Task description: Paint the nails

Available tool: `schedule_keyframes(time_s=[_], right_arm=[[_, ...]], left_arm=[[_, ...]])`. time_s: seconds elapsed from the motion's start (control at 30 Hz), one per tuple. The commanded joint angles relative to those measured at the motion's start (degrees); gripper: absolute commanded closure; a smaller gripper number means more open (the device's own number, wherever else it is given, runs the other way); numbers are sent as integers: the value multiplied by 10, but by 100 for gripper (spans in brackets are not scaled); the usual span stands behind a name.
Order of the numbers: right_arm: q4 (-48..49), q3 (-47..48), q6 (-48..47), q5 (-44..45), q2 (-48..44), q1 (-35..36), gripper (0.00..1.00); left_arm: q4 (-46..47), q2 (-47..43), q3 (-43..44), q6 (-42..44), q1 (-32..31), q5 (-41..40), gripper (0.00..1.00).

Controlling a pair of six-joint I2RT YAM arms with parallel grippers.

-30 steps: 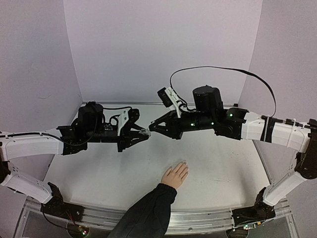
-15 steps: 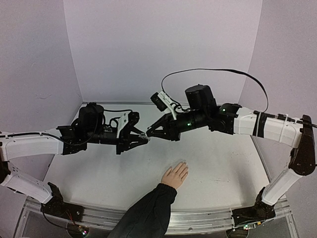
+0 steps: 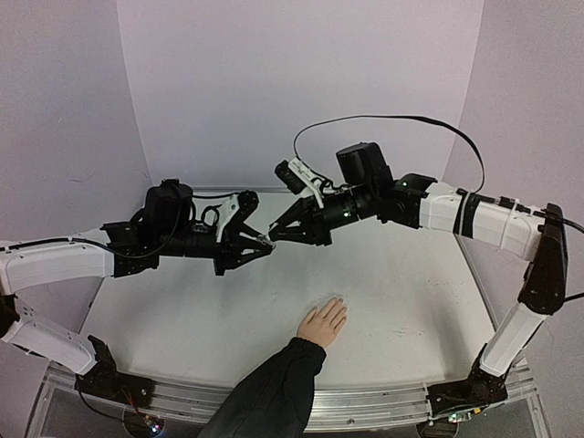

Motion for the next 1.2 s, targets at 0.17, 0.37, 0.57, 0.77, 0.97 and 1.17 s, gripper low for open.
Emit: schedule_keyframes(time_s=[0.17,0.37,0.57,0.77,0.97,1.17], right_arm=[[-5,57,149,140,81,27,100],[30,101,391,312,121,83,100],[29,156,489,403,148,118,100],[39,160,474,411,129,112,84],[42,122,433,383,75,82,50],[54,46,320,300,-16,49,11]], left_arm=[[267,35,53,39,-18,-161,100],[379,96,58,74,-26,-221,100],[388,106,45,89,-46,-269,100],[386,73,-32,26,-53,-320,100],[287,26,-79,-56,-53,-378,100],[151,-31,-82,-120,-46,-348,100]])
